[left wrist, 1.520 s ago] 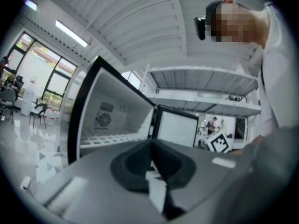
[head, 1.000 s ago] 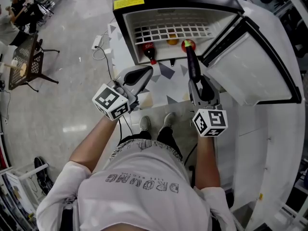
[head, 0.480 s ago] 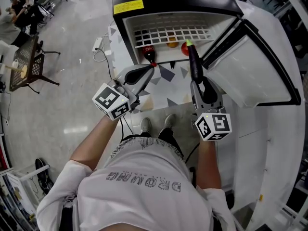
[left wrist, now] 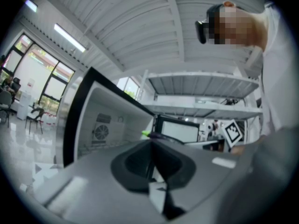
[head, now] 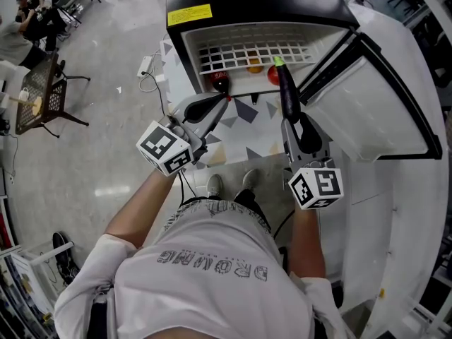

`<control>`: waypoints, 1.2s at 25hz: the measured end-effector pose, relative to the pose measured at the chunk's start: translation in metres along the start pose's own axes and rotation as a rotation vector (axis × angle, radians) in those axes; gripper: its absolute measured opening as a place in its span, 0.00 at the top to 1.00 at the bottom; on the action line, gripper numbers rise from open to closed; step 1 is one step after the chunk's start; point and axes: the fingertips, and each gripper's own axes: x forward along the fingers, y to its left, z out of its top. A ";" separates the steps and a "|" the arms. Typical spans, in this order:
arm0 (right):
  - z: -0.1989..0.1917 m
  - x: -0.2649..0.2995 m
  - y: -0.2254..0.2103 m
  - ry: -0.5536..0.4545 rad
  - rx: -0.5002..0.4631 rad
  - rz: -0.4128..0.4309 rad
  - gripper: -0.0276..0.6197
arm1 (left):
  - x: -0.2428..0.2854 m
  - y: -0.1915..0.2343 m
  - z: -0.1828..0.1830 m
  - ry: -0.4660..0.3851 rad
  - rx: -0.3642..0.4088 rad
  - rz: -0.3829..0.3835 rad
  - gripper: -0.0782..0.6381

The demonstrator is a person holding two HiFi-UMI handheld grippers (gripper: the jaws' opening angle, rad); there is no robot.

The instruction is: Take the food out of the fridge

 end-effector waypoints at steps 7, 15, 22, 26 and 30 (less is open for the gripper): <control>0.005 0.002 0.000 -0.002 -0.004 0.009 0.72 | 0.003 0.003 0.001 0.000 -0.002 0.004 0.88; 0.006 0.006 0.001 0.000 -0.008 0.019 0.72 | 0.005 0.004 0.000 -0.001 0.001 0.003 0.88; 0.006 0.010 0.001 0.003 -0.008 0.021 0.72 | 0.004 0.007 -0.001 0.000 -0.004 0.008 0.88; 0.005 0.013 0.001 0.008 -0.008 0.026 0.72 | 0.005 0.009 -0.001 0.004 0.000 0.010 0.88; 0.004 0.016 0.000 0.015 -0.007 0.029 0.72 | 0.006 0.013 -0.002 0.001 -0.003 0.014 0.88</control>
